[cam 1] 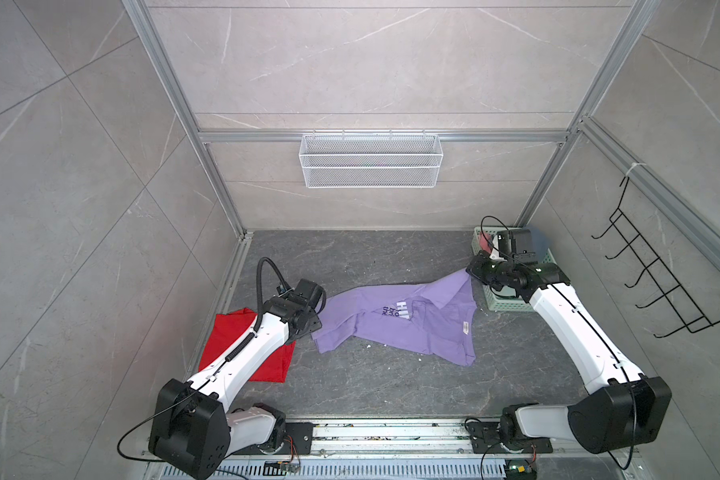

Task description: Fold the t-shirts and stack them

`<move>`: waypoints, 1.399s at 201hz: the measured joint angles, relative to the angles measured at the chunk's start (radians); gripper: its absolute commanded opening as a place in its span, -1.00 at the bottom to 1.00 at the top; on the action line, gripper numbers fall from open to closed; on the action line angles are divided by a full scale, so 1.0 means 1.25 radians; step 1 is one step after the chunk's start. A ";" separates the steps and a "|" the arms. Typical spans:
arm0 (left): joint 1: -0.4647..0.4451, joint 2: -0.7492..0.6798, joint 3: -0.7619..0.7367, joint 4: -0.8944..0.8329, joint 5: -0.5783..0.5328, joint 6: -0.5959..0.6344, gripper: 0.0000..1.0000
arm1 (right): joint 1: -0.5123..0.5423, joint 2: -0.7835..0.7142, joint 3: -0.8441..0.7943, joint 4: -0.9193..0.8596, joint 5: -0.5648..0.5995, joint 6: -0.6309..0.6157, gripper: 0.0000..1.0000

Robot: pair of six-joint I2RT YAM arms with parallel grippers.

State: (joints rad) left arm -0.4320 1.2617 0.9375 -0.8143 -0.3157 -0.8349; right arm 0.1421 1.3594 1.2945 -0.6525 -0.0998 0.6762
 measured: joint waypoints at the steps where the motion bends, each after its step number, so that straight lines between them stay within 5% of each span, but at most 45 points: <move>1: 0.000 0.001 0.002 0.001 0.002 0.001 0.31 | 0.000 0.001 0.000 0.000 -0.001 0.000 -1.00; 100: 0.005 0.234 0.026 0.047 0.080 -0.090 0.00 | -0.013 0.035 0.002 -0.002 -0.020 0.000 -1.00; 238: 0.009 0.284 -0.026 0.165 0.107 -0.189 -0.42 | -0.022 0.065 0.013 -0.002 -0.050 -0.019 -1.00; 281: 0.009 0.284 -0.026 0.175 0.100 -0.168 -0.72 | -0.029 0.072 0.013 -0.002 -0.053 -0.027 -1.00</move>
State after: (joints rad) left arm -0.4210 1.6165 0.9047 -0.5957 -0.1905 -1.0454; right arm 0.1059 1.4498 1.3113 -0.6552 -0.1658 0.6418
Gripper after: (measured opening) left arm 0.173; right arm 0.050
